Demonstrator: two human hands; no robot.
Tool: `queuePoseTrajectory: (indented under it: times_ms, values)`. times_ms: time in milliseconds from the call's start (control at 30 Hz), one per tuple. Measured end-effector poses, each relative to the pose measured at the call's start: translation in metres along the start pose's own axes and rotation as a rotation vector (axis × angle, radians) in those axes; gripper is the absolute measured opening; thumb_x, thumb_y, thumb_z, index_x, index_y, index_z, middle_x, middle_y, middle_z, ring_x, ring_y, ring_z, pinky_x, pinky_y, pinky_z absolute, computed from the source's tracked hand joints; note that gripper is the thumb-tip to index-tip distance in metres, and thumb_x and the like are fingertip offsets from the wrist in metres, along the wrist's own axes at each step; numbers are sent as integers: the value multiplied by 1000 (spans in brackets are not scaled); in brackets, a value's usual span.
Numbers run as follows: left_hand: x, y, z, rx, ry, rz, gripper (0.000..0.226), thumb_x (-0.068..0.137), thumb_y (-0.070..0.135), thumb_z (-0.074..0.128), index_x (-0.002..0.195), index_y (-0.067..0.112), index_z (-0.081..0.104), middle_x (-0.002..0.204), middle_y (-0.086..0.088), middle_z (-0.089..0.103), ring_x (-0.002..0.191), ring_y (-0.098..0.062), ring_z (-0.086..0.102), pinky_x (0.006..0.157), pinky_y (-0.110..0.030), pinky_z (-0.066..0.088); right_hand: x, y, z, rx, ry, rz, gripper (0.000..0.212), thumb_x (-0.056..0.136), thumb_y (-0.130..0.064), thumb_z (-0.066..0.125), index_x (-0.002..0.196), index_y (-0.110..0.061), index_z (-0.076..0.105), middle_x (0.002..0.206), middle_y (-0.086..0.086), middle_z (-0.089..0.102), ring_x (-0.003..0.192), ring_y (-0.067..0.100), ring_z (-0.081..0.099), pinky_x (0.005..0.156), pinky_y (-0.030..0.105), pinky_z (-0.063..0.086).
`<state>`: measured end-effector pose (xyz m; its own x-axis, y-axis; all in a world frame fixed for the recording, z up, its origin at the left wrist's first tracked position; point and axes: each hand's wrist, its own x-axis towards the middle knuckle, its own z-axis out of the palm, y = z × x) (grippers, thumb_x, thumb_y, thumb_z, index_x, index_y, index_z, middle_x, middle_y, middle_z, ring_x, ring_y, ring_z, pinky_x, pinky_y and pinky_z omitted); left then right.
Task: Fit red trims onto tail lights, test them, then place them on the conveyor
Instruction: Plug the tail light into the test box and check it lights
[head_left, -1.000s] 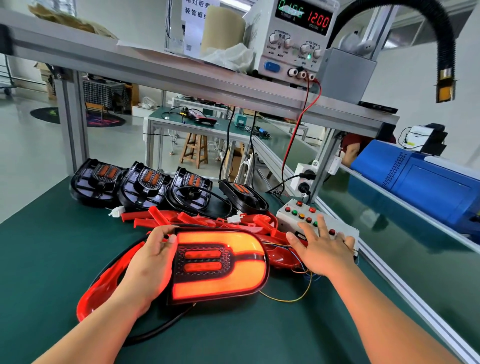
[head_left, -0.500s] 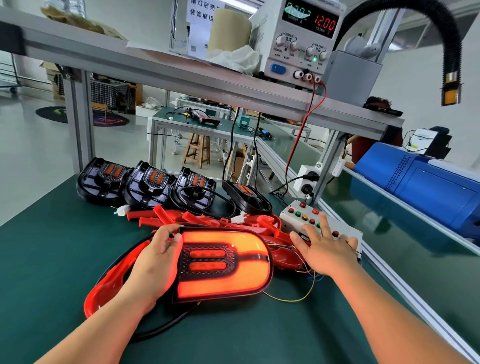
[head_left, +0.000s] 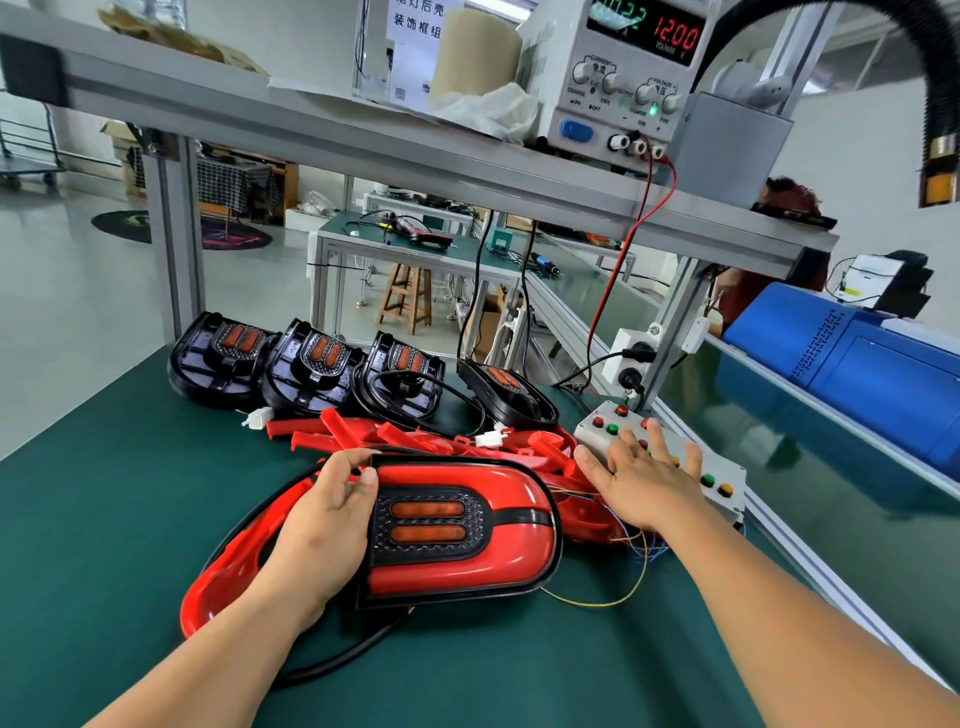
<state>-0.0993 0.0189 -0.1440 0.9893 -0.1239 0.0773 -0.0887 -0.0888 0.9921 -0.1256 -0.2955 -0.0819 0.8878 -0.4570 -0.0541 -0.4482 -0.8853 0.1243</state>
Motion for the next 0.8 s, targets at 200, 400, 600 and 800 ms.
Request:
queuePoseTrajectory:
  times_ms: [200, 400, 600, 800]
  values:
    - [0, 1, 0, -7, 3, 15, 22, 104, 32, 42, 100, 48, 58, 97, -17, 68, 87, -41, 62, 82, -56, 52, 1, 2, 2, 6, -4, 4, 116, 63, -86, -17, 136, -20, 44, 165, -8, 1, 150, 17, -18, 115, 60, -8]
    - [0, 1, 0, -14, 21, 4, 24, 103, 33, 43, 98, 52, 57, 92, -8, 68, 84, -27, 63, 84, -52, 53, 0, 2, 1, 9, -25, 4, 116, 64, -86, -15, 141, -19, 42, 165, -7, 0, 149, 15, -19, 114, 60, -11]
    - [1, 0, 1, -12, 14, -2, 22, 104, 34, 42, 101, 49, 57, 92, -7, 67, 82, -27, 61, 84, -51, 52, 0, 2, -1, 1, -32, -1, 117, 64, -86, -14, 143, -20, 40, 165, -6, 0, 149, 16, -18, 114, 61, -11]
    - [0, 2, 0, -3, 8, 1, 23, 103, 35, 41, 99, 53, 56, 93, -9, 66, 82, -30, 60, 83, -53, 52, 0, 2, -1, -9, -36, 3, 117, 64, -86, -15, 145, -20, 39, 165, -6, 0, 150, 16, -17, 115, 61, -11]
